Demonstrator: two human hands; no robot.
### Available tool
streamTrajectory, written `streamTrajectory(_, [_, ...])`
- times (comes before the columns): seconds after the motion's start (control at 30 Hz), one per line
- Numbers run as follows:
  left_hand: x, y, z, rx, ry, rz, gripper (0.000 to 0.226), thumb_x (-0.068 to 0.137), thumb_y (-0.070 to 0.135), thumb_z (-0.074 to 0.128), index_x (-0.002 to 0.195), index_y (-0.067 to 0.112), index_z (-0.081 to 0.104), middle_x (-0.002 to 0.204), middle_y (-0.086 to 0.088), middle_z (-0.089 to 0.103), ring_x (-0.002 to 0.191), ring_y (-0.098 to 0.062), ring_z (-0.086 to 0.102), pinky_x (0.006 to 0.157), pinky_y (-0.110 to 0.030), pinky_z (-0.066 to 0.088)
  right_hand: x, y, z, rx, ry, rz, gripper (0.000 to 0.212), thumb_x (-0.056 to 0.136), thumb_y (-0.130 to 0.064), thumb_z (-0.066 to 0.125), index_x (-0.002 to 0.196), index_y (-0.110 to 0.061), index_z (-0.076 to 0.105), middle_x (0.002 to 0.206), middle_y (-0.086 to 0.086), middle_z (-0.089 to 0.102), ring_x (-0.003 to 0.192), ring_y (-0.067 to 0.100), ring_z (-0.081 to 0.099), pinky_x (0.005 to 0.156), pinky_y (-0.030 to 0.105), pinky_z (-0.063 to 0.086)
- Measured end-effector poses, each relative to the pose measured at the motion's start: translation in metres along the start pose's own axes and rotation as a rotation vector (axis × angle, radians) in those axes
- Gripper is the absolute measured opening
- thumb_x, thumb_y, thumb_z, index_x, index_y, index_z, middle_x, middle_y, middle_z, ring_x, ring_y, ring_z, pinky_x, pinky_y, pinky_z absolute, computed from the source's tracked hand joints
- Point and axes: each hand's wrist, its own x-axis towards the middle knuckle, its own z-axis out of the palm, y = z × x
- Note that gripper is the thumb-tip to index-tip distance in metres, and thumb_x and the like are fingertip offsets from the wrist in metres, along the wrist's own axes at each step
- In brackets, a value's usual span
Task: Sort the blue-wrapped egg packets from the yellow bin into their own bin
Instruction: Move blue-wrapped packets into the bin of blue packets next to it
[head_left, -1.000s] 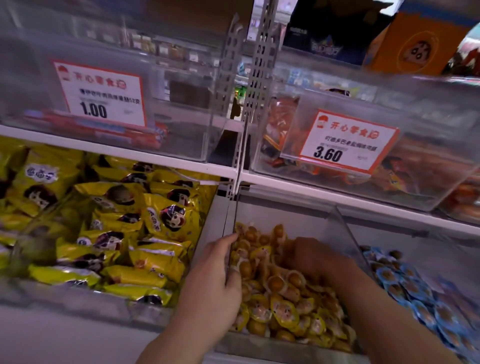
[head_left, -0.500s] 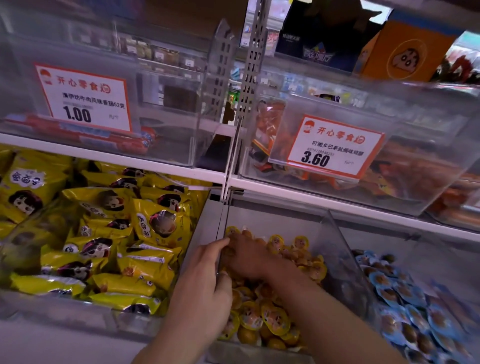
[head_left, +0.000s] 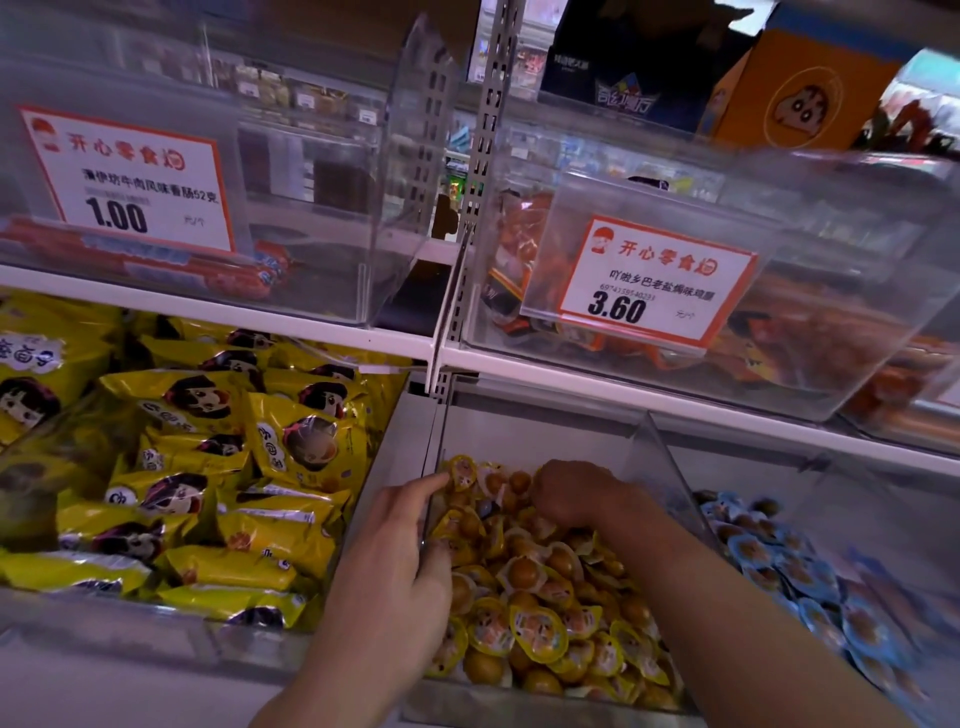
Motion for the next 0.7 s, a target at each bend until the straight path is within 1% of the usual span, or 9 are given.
streamTrajectory(0.07, [-0.001, -0.002, 0.001, 0.001, 0.007, 0.016, 0.055, 0.095, 0.015, 0.054, 0.14, 0.044, 0.042, 0.132, 0.021, 0.045, 0.117, -0.001, 0.05, 0.102, -0.027, 0.042, 0.005, -0.005, 0.006, -0.037, -0.028, 0.0, 0.035, 0.093, -0.036, 0.046, 0.111, -0.014, 0.066, 0.121, 0.01, 0.064, 0.108, 0.032, 0.06, 0.094, 0.043, 0.048])
streamTrajectory(0.17, [-0.001, -0.004, 0.002, 0.01, 0.014, 0.022, 0.055, 0.095, 0.015, 0.054, 0.14, 0.045, 0.042, 0.131, 0.023, 0.045, 0.117, 0.001, 0.048, 0.102, -0.024, 0.04, 0.005, -0.011, 0.009, 0.015, -0.025, 0.017, 0.045, 0.097, -0.045, 0.043, 0.128, -0.02, 0.062, 0.136, 0.011, 0.057, 0.122, 0.035, 0.054, 0.103, 0.048, 0.041])
streamTrajectory(0.3, [0.001, -0.002, 0.005, 0.014, 0.026, 0.016, 0.058, 0.093, 0.012, 0.054, 0.137, 0.049, 0.043, 0.132, 0.024, 0.044, 0.112, 0.004, 0.048, 0.101, -0.024, 0.041, 0.001, -0.022, 0.018, 0.205, -0.04, -0.05, 0.055, 0.09, -0.051, 0.051, 0.135, -0.019, 0.054, 0.135, 0.01, 0.057, 0.114, 0.029, 0.059, 0.091, 0.039, 0.048])
streamTrajectory(0.4, [0.001, -0.001, 0.006, 0.026, 0.034, 0.02, 0.059, 0.092, 0.012, 0.053, 0.136, 0.05, 0.042, 0.132, 0.026, 0.042, 0.097, 0.02, 0.042, 0.093, -0.016, 0.034, 0.0, -0.028, 0.026, 0.382, 0.145, -0.032, 0.058, 0.086, -0.042, 0.063, 0.137, -0.018, 0.052, 0.131, 0.009, 0.059, 0.116, 0.028, 0.059, 0.091, 0.036, 0.049])
streamTrajectory(0.47, [0.0, -0.002, 0.007, 0.021, 0.038, 0.019, 0.058, 0.093, 0.012, 0.053, 0.136, 0.05, 0.042, 0.132, 0.027, 0.041, 0.097, 0.026, 0.038, 0.093, -0.015, 0.033, 0.001, -0.03, 0.028, 0.74, 0.21, -0.071, 0.043, 0.086, -0.022, 0.071, 0.127, -0.014, 0.062, 0.12, 0.01, 0.066, 0.105, 0.021, 0.066, 0.089, 0.038, 0.056])
streamTrajectory(0.53, [0.0, -0.003, 0.008, 0.024, 0.04, 0.016, 0.058, 0.093, 0.013, 0.053, 0.137, 0.049, 0.041, 0.133, 0.026, 0.041, 0.098, 0.017, 0.041, 0.094, -0.016, 0.034, 0.002, -0.031, 0.027, 1.062, 0.185, -0.072, 0.03, 0.081, -0.004, 0.075, 0.11, -0.008, 0.069, 0.112, 0.012, 0.071, 0.096, 0.02, 0.069, 0.087, 0.036, 0.059])
streamTrajectory(0.6, [0.001, -0.004, 0.009, 0.032, 0.042, 0.015, 0.058, 0.092, 0.013, 0.052, 0.136, 0.049, 0.042, 0.133, 0.025, 0.041, 0.103, 0.009, 0.042, 0.095, -0.019, 0.037, 0.001, -0.029, 0.023, 1.099, 0.142, -0.07, 0.019, 0.081, -0.005, 0.076, 0.099, -0.011, 0.074, 0.108, 0.013, 0.074, 0.098, 0.022, 0.07, 0.085, 0.029, 0.058])
streamTrajectory(0.67, [0.002, -0.004, 0.009, 0.038, 0.049, 0.013, 0.058, 0.091, 0.012, 0.052, 0.135, 0.049, 0.042, 0.132, 0.025, 0.042, 0.101, 0.009, 0.042, 0.094, -0.02, 0.038, 0.0, -0.027, 0.017, 1.01, 0.099, -0.074, 0.012, 0.083, -0.019, 0.075, 0.095, -0.016, 0.076, 0.105, 0.009, 0.074, 0.1, 0.021, 0.069, 0.088, 0.031, 0.057])
streamTrajectory(0.7, [0.002, -0.004, 0.01, 0.041, 0.053, 0.011, 0.058, 0.091, 0.012, 0.052, 0.134, 0.05, 0.042, 0.131, 0.025, 0.042, 0.099, 0.01, 0.04, 0.093, -0.02, 0.038, 0.0, -0.027, 0.013, 0.934, 0.063, -0.084, 0.016, 0.085, -0.028, 0.073, 0.097, -0.018, 0.076, 0.105, 0.006, 0.073, 0.101, 0.021, 0.068, 0.09, 0.033, 0.057])
